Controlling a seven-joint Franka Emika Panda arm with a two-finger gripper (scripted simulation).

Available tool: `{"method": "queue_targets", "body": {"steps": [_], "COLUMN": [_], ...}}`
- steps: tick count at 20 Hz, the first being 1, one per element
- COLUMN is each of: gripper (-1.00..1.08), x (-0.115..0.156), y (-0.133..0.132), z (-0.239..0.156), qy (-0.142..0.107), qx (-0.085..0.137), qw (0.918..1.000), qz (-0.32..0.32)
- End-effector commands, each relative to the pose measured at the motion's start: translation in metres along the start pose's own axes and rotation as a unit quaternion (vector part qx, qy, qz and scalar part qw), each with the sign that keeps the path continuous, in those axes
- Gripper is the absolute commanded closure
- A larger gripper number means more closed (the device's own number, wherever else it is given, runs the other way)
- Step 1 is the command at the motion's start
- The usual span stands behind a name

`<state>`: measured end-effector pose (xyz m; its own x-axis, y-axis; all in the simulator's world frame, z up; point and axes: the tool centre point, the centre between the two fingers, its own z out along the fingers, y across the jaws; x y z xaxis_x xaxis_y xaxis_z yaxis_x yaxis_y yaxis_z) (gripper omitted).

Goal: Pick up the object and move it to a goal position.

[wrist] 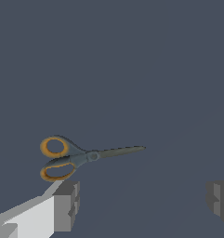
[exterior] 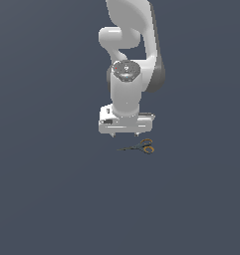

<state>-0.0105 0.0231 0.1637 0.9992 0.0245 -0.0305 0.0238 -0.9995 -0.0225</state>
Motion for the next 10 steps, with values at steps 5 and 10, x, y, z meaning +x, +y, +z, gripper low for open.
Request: {"method": "queue_targets", "body": {"steps": [5, 10], "gripper": [-0.92, -0.92], "x": [-0.0025, -0.0073], "y": [0.0029, 0.0088], "z": [0.0036, 0.0095], "qy": [-0.007, -0.020], "qx": [0.003, 0.011], "qw": [1.0000, 0.9997], "qz": [0.001, 0.011]}}
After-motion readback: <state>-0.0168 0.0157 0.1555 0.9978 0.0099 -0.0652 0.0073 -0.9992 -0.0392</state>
